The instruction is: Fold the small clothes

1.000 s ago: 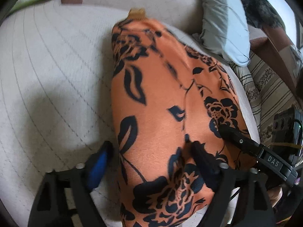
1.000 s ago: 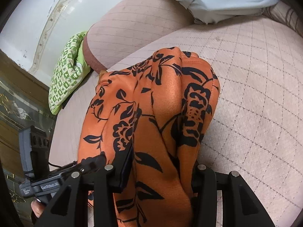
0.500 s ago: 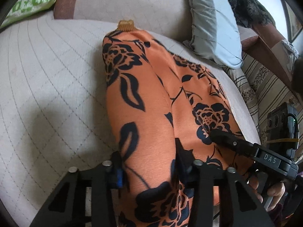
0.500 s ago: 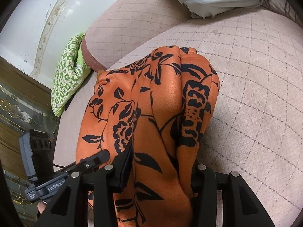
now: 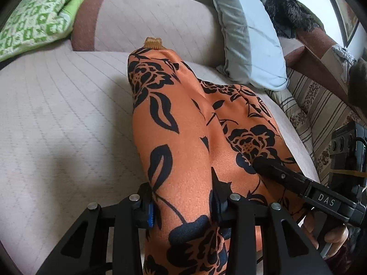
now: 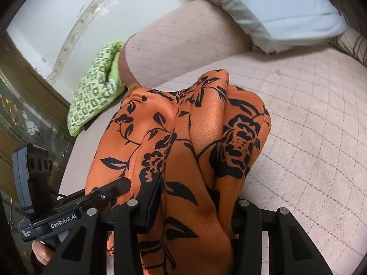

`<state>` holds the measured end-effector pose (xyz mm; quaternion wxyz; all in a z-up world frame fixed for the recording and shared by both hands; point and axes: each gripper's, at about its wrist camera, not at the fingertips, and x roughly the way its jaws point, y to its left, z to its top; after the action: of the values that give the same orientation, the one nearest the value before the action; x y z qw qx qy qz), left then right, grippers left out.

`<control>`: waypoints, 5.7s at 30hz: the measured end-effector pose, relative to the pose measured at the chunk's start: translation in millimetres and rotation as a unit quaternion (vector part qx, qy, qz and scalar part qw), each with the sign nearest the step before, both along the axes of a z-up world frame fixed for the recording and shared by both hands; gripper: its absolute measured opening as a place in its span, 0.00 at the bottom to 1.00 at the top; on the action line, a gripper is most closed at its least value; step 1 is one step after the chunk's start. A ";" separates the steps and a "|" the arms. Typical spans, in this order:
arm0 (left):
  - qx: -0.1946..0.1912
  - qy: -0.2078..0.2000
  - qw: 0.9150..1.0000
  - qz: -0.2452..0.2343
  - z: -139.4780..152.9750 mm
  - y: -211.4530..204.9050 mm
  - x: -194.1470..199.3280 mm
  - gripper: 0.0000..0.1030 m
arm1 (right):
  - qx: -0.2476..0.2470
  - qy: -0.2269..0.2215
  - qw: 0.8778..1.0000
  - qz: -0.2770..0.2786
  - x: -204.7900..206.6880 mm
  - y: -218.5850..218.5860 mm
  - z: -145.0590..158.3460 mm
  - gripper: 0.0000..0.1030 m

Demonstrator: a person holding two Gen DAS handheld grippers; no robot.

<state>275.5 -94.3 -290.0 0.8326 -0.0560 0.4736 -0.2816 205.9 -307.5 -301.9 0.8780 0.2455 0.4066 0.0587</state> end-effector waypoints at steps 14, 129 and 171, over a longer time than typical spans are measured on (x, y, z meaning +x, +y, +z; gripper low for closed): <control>0.024 -0.046 0.998 0.040 31.9 66.9 -48.4 0.37 | -0.024 -0.053 0.997 0.049 -34.0 84.9 37.8 0.44; 0.171 -0.218 0.929 0.244 92.1 150.4 -268.0 0.87 | -0.118 -0.131 0.984 -0.018 -242.5 148.9 102.7 0.60; 0.174 -0.219 0.925 0.259 105.1 146.9 -282.1 0.87 | -0.136 -0.167 0.976 -0.019 -259.7 155.4 114.1 0.60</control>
<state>-6.5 52.6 -184.8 0.9560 0.0320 0.2905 0.0249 -53.8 -152.1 -187.8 0.9597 0.1182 0.2534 0.0267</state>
